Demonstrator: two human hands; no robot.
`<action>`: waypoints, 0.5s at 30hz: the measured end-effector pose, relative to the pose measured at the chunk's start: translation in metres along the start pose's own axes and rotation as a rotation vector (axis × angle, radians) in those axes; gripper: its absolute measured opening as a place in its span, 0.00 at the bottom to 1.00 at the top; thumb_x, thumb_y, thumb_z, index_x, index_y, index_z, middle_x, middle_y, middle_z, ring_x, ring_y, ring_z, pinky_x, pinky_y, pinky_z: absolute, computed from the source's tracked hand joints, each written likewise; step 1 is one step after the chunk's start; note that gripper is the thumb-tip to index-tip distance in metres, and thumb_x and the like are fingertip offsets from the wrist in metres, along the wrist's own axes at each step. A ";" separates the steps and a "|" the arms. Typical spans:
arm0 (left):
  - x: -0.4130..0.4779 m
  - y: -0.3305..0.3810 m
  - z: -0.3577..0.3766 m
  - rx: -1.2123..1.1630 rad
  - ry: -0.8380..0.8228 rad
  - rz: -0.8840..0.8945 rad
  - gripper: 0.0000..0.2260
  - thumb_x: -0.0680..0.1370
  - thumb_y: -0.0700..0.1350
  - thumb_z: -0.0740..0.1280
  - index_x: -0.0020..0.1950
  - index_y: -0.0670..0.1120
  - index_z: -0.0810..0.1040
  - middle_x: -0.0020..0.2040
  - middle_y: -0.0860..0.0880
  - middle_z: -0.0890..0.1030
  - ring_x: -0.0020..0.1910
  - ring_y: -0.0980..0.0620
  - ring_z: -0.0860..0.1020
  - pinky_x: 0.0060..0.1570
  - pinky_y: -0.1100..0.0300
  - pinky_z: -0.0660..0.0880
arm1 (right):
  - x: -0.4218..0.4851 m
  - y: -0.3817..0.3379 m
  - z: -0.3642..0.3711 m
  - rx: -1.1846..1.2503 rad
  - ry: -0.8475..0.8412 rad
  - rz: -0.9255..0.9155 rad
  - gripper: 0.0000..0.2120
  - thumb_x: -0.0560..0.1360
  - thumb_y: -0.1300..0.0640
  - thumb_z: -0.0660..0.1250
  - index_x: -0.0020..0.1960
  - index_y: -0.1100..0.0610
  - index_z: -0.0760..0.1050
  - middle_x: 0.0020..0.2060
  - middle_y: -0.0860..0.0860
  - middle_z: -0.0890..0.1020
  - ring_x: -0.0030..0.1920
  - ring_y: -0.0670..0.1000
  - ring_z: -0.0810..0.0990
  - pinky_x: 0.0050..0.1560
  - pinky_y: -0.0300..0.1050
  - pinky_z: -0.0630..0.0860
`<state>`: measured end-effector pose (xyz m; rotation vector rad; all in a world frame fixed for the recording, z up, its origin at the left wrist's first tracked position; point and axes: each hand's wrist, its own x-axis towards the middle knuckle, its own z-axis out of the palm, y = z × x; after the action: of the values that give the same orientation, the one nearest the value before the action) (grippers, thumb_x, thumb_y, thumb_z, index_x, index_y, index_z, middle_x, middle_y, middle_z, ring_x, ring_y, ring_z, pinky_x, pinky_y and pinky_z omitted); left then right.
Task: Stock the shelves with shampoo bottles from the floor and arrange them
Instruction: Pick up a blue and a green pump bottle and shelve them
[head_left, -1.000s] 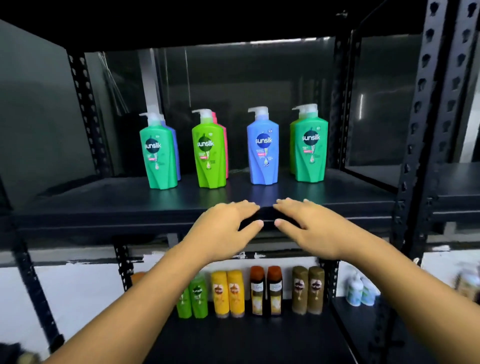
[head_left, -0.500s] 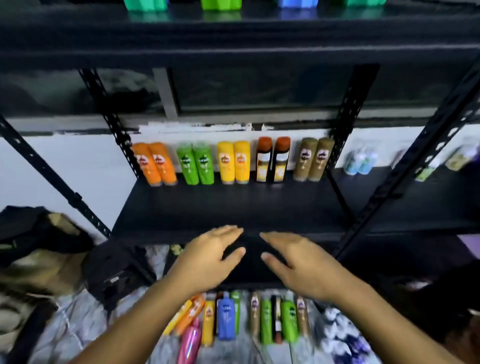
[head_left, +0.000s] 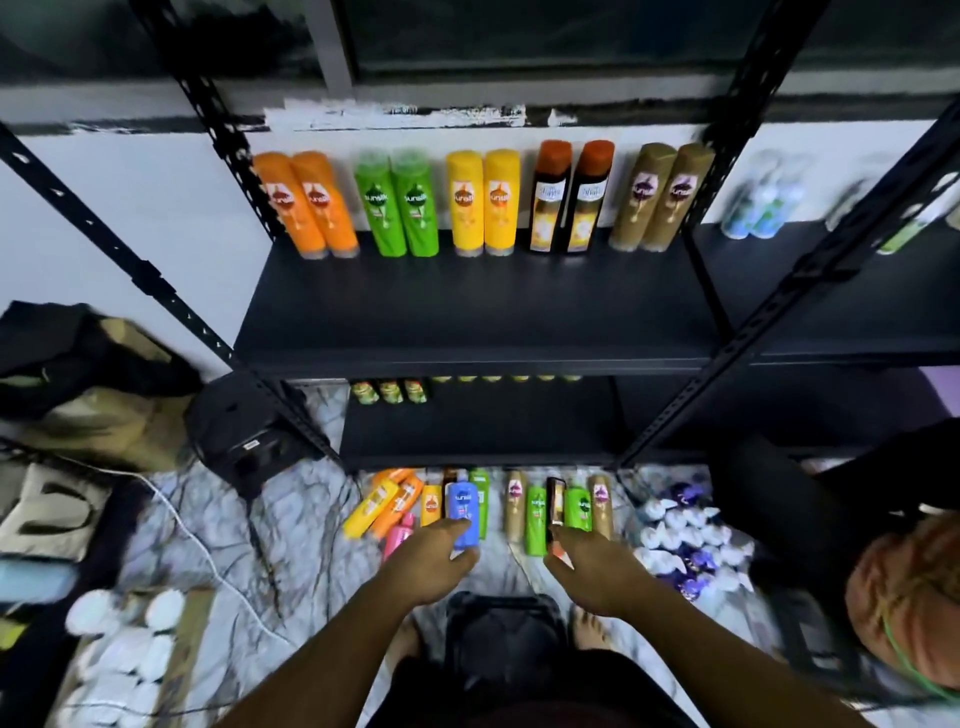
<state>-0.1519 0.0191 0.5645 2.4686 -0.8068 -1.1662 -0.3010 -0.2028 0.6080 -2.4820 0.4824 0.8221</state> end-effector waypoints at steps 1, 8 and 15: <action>0.003 -0.003 0.003 -0.003 -0.005 -0.004 0.38 0.73 0.72 0.51 0.77 0.53 0.69 0.74 0.51 0.74 0.69 0.50 0.75 0.65 0.56 0.72 | 0.002 0.003 0.004 0.004 -0.015 0.010 0.27 0.83 0.42 0.52 0.78 0.53 0.60 0.74 0.51 0.70 0.72 0.55 0.69 0.66 0.47 0.68; 0.014 -0.004 0.007 0.021 -0.008 -0.022 0.29 0.81 0.62 0.61 0.79 0.51 0.67 0.75 0.47 0.73 0.70 0.46 0.74 0.65 0.55 0.71 | 0.016 0.019 0.026 0.043 -0.054 0.069 0.30 0.82 0.40 0.53 0.80 0.51 0.56 0.78 0.51 0.65 0.75 0.55 0.66 0.72 0.54 0.66; 0.038 -0.005 0.021 -0.056 -0.026 -0.038 0.27 0.82 0.56 0.63 0.80 0.49 0.65 0.77 0.45 0.69 0.72 0.46 0.71 0.66 0.57 0.69 | 0.056 0.056 0.043 0.124 -0.052 0.175 0.29 0.82 0.40 0.55 0.80 0.48 0.57 0.75 0.55 0.68 0.73 0.58 0.68 0.71 0.53 0.67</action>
<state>-0.1470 0.0003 0.5254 2.4383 -0.7275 -1.2196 -0.3048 -0.2352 0.5241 -2.3229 0.7174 0.8934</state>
